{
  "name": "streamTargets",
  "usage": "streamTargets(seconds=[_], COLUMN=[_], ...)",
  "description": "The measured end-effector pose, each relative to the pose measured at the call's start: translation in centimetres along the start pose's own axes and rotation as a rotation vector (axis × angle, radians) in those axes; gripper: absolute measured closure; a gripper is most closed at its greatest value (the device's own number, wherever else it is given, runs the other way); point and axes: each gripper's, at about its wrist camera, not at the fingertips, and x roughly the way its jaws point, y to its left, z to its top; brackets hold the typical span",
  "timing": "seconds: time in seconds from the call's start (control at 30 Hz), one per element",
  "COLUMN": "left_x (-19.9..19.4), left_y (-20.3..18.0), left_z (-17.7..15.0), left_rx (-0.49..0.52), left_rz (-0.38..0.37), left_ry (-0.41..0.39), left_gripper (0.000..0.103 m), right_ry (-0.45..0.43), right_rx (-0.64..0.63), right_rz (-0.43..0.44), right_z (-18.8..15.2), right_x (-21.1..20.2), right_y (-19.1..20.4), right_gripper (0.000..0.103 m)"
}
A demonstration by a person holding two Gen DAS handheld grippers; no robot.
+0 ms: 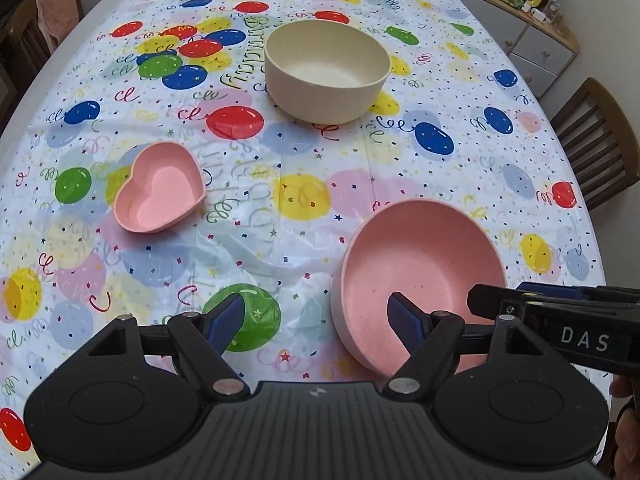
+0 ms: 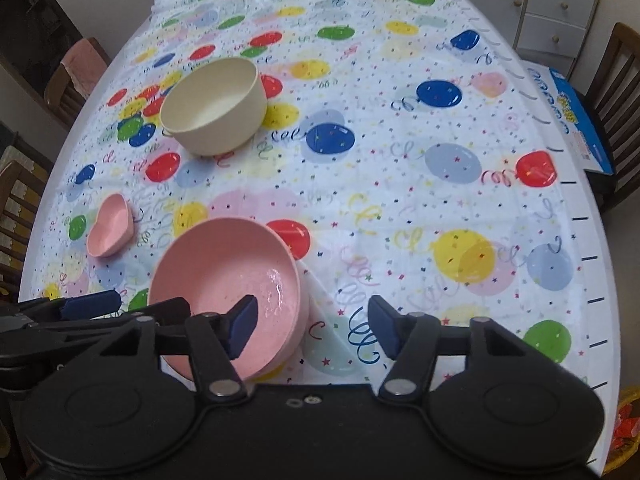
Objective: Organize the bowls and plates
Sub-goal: 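Move both grippers to the pink bowl, then grip the pink bowl rim with both grippers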
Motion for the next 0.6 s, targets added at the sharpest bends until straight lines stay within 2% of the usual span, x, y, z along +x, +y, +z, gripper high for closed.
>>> streamTargets(seconds=[0.07,0.17,0.23,0.3,0.37,0.43,0.53,0.6], left_x=[0.2,0.4,0.4,0.5,0.5,0.4,0.2,-0.1], left_y=[0.0,0.0,0.1,0.1,-0.1,-0.2,-0.4,-0.7], left_z=[0.0,0.0,0.0,0.0,-0.1,-0.1,-0.2,-0.3], left_rx=[0.000,-0.009,-0.019,-0.029,-0.027,-0.022,-0.011,0.001], left_rz=[-0.003,-0.012,-0.031,-0.045,-0.050,-0.056,-0.067,-0.079], left_ry=[-0.001,0.002,0.007,0.013,0.010,0.012,0.016,0.017], left_gripper=[0.031,0.044,0.061,0.072,0.074,0.084,0.084,0.084], right_ry=[0.009,0.014,0.019,0.024,0.022,0.019,0.011,0.007], right_rx=[-0.003,-0.002,0.003,0.013,0.024,0.032,0.030,0.031], right_rz=[0.005,0.009,0.009,0.005,0.007,0.006,0.008,0.003], right_z=[-0.1,-0.1,-0.1,-0.1,-0.1,-0.1,-0.1,-0.1], right_x=[0.4,0.8,1.0,1.2,1.3,1.2,1.0,0.8], right_y=[0.1,0.2,0.2,0.2,0.2,0.3,0.6,0.7], right_gripper=[0.055,0.062,0.069,0.076,0.082,0.089,0.097,0.097])
